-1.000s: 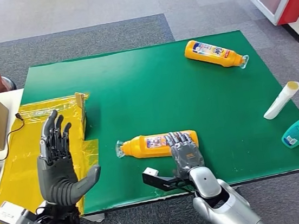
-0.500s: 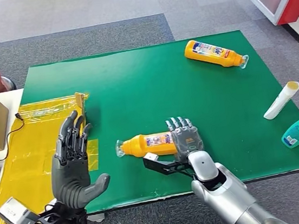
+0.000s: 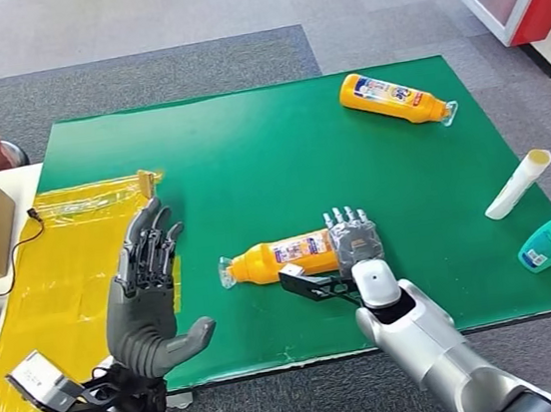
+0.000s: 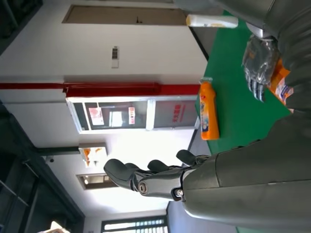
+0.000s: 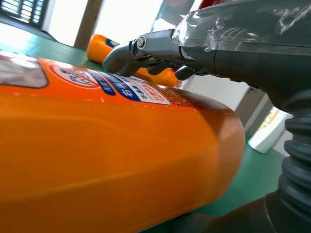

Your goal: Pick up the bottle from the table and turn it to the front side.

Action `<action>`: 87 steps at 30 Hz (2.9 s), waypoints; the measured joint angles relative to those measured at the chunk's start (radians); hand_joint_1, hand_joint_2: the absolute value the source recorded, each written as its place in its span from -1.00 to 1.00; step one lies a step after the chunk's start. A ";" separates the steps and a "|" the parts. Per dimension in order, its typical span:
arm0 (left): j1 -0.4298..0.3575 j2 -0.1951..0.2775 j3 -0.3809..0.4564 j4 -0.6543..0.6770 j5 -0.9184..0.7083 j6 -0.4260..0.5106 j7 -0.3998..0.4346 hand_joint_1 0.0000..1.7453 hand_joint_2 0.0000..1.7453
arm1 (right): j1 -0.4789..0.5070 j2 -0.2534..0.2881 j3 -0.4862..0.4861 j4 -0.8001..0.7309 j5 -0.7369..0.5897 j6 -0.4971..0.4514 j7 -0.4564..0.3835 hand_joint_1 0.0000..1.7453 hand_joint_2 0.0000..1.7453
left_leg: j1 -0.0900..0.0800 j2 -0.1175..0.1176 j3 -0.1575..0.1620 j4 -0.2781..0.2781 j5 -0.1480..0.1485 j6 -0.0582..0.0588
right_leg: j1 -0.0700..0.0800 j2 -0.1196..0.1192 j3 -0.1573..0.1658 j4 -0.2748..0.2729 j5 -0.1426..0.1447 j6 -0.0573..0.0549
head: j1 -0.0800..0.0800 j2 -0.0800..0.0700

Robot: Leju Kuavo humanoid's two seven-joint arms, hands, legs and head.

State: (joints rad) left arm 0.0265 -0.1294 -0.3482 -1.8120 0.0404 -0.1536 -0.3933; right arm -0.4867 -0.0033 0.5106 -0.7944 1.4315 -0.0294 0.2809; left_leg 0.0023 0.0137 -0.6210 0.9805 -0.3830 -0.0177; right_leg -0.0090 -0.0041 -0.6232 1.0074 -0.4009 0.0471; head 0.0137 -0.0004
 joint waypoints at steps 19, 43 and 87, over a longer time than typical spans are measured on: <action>-0.061 0.044 0.053 -0.020 -0.027 0.048 -0.040 -1.00 1.00 | -0.072 0.002 -0.041 0.151 -0.129 0.006 -0.171 1.00 1.00 | 0.000 0.001 0.006 0.000 0.005 0.000 | 0.000 0.001 0.005 0.000 0.006 -0.001 | 0.000 0.000; 0.036 0.042 0.204 -0.024 0.082 0.067 -0.065 -1.00 1.00 | 0.296 0.012 -0.194 -0.339 -1.004 0.035 -0.569 1.00 1.00 | 0.000 0.000 -0.001 0.000 0.001 0.001 | 0.000 0.000 0.000 0.000 0.001 0.000 | 0.000 0.000; -0.173 0.138 0.010 0.174 0.170 -0.204 0.054 -1.00 1.00 | 0.332 0.072 -0.100 -0.673 -0.776 -0.298 -0.727 1.00 1.00 | 0.000 0.000 -0.001 0.000 0.002 0.000 | 0.000 0.000 -0.001 0.000 0.001 -0.001 | 0.000 0.000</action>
State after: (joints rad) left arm -0.1468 0.0082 -0.3386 -1.6384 0.2105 -0.3575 -0.3395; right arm -0.1552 0.0685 0.4104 -1.4672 0.6557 -0.3271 -0.4463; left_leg 0.0024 0.0136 -0.6224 0.9804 -0.3814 -0.0178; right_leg -0.0089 -0.0040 -0.6247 1.0075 -0.3999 0.0463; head 0.0136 -0.0004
